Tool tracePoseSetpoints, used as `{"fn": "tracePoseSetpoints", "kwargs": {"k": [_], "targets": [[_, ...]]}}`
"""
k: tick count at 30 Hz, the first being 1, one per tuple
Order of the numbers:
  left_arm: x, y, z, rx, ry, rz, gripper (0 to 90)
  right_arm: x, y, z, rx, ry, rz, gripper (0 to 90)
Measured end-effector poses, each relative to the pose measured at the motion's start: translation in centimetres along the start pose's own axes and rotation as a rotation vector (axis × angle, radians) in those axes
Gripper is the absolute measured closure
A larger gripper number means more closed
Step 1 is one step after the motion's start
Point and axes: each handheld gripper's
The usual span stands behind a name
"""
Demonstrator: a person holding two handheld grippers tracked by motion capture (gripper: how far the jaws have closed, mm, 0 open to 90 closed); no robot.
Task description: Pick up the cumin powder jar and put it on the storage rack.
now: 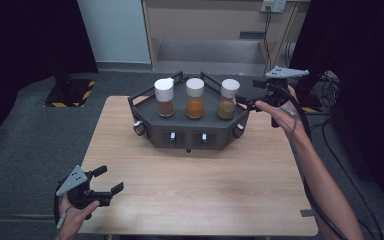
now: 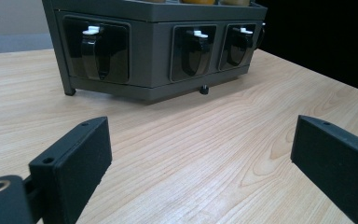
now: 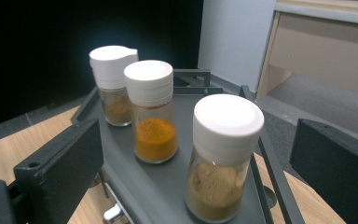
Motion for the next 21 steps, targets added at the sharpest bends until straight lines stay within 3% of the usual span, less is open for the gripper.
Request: {"fn": "tracePoseSetpoints", "kwargs": {"k": [6, 11, 21], "targets": [[0.0, 0.0, 0.0, 0.002, -0.002, 0.000, 3.8, -1.0, -2.1, 3.0, 0.046, -0.030, 0.000, 2.1], [0.0, 0.0, 0.0, 0.000, -0.003, -0.004, 3.8, -1.8, -3.8, 5.5, 0.058, -0.028, 0.016, 2.0], [0.1, 0.0, 0.1, 0.002, 0.000, -0.002, 3.9, -3.7, -7.9, 9.5, 0.105, -0.036, -0.019, 1.6]]}}
Point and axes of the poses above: each handheld gripper's, and its own axes: z roughly backward along the jaws, y roughly out of its top, x roughly to its right, and after that the axes turned 5 degrees about -x, right-handed
